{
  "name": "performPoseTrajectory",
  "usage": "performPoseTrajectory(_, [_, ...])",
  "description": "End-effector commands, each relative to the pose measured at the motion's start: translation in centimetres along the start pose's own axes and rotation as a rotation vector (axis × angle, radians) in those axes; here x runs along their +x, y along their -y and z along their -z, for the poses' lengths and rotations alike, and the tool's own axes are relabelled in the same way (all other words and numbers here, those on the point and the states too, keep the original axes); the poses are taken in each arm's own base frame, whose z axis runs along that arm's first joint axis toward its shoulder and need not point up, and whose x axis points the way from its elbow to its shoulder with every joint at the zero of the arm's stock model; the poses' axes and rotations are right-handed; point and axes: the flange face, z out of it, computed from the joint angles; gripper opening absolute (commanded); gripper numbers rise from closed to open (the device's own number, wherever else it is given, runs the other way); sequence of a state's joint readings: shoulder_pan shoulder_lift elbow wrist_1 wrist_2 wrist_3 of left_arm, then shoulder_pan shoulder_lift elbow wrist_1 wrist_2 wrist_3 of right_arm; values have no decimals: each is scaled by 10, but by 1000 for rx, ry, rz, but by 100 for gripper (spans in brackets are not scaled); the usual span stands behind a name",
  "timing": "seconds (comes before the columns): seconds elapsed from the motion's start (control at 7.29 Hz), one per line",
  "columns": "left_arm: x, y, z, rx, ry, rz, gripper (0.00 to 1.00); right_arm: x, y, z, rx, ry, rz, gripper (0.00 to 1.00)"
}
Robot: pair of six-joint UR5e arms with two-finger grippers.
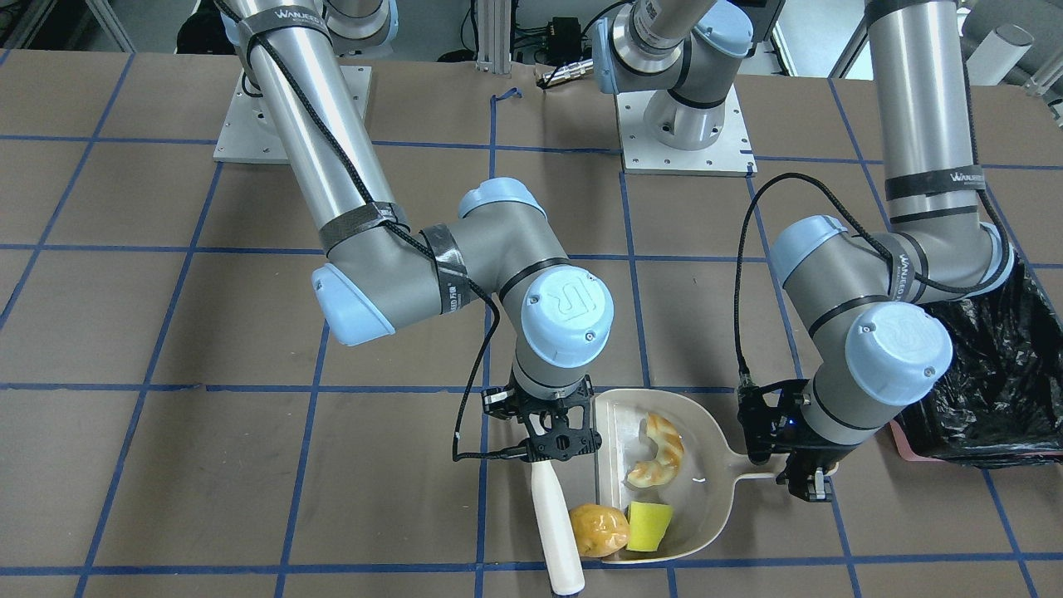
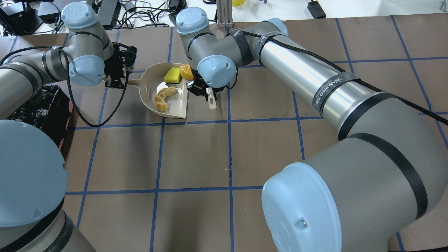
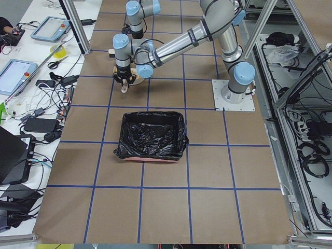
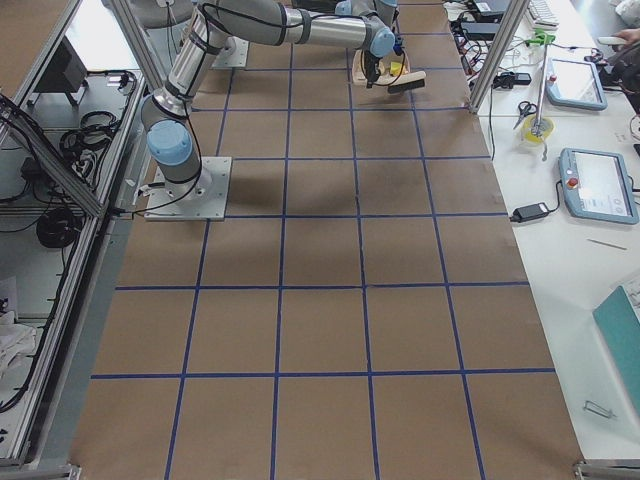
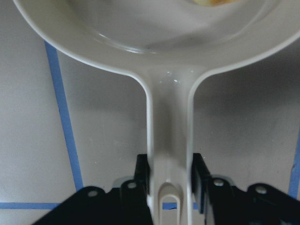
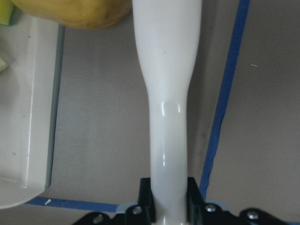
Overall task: Sweep and dump trash into bin
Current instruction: 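Sweep the potato and yellow sponge into the dustpan with the right gripper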
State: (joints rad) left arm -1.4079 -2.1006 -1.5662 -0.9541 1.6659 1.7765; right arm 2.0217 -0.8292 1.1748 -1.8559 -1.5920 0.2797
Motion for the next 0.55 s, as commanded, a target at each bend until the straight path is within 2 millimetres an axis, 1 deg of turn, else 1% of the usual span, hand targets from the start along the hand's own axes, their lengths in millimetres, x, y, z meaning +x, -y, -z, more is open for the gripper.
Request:
performPoseTrajectory(0.0, [0, 0, 0, -2, 0, 0, 0, -23, -10, -5, -12, 15, -10, 0])
performPoseTrajectory(0.14, [0, 0, 1, -2, 2, 0, 0, -34, -15, -3, -8, 20, -12, 0])
performPoseTrajectory(0.27, [0, 0, 2, -2, 3, 0, 0, -51, -21, 2, -2, 32, -29, 0])
performPoseTrajectory(0.41, [0, 0, 2, -2, 3, 0, 0, -65, -25, 11, 3, 63, -33, 0])
